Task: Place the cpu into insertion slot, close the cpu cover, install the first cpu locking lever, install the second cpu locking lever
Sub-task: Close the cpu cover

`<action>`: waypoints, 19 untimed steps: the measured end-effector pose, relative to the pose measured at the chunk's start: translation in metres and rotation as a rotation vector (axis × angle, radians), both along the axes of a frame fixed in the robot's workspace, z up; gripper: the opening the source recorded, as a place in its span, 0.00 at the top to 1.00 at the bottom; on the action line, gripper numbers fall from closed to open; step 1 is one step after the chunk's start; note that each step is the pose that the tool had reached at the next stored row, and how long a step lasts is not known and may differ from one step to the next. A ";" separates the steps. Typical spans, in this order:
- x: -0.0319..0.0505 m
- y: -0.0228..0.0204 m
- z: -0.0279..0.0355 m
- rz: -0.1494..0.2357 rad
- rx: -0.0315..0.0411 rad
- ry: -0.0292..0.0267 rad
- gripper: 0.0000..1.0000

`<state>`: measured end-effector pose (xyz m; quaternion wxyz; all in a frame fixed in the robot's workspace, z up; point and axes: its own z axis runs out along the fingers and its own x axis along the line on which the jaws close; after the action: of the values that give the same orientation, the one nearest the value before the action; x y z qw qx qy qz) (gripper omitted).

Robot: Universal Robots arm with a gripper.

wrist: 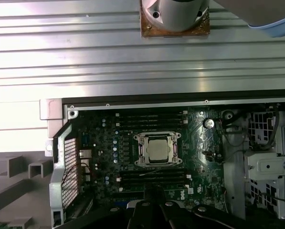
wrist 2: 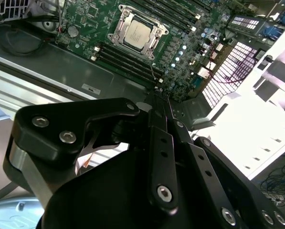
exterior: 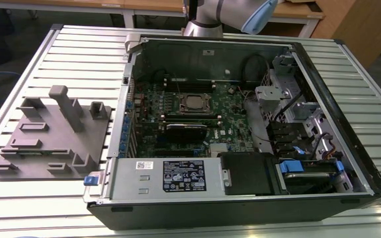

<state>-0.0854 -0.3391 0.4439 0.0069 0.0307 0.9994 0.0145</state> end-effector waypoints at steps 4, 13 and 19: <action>0.0000 0.0000 -0.0013 0.000 0.0000 0.0000 0.90; 0.0000 0.0000 -0.0035 0.000 0.0000 0.0000 0.90; 0.0000 0.0000 -0.0047 0.000 0.0000 0.0000 0.90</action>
<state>-0.0854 -0.3391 0.4391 0.0069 0.0306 0.9994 0.0145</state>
